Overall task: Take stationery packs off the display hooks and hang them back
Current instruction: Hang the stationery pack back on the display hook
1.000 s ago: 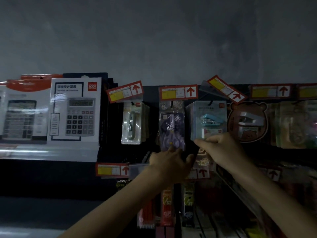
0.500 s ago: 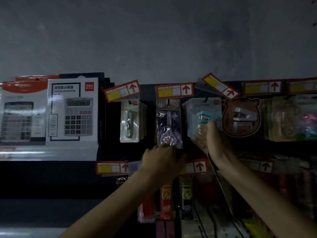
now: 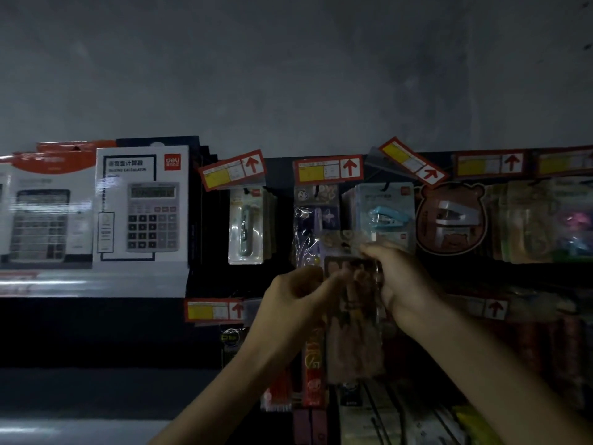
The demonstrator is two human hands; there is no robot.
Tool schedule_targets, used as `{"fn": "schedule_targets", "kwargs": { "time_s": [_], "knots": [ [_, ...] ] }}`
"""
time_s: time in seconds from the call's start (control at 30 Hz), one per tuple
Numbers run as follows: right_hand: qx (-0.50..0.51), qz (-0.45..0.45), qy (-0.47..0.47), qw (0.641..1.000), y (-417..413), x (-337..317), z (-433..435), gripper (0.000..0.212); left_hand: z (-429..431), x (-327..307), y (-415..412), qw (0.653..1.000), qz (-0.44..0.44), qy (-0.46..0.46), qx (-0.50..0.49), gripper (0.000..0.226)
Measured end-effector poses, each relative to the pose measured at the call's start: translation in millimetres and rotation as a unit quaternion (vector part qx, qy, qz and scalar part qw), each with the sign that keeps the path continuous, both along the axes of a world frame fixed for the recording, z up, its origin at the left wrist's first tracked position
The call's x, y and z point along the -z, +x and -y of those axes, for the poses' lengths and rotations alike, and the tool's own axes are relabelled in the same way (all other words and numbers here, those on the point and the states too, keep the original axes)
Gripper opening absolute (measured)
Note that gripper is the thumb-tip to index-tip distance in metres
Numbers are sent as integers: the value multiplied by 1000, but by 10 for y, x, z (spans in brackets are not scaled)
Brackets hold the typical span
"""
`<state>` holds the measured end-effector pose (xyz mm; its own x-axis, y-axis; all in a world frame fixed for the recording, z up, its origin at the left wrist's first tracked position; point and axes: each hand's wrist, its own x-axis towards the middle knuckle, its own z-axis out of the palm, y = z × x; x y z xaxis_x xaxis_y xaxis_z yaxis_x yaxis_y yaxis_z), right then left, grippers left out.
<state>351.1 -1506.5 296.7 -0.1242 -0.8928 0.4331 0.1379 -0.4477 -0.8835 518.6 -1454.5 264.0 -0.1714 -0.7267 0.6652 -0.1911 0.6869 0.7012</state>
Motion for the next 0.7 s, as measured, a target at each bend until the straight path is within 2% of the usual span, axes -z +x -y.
{"fn": "schedule_targets", "kwargs": {
  "time_s": [0.1, 0.17, 0.27, 0.37, 0.47, 0.57, 0.7],
  "knots": [
    [-9, -9, -30, 999, 73, 30, -88, 15, 8, 54, 68, 999, -39, 36, 3, 17],
    [4, -25, -48, 999, 105, 53, -121, 18, 13, 65, 136, 994, -77, 70, 20, 14],
    [10, -55, -69, 996, 119, 66, -190, 18, 50, 52, 234, 990, -104, 93, 22, 17],
    [-5, -115, -80, 990, 109, 87, -267, 22, 102, 56, 299, 985, -129, 109, 38, 31],
    [1, -155, -96, 983, 93, 126, -288, 15, 139, 67, 324, 983, -137, 114, 46, 40],
    [-7, -128, -101, 987, 59, 129, -299, 11, 198, 46, 330, 980, -147, 123, 60, 47],
    [-36, -63, -62, 995, 1, 87, -281, 14, 213, -54, 270, 979, -166, 102, 63, 36]
  ]
}}
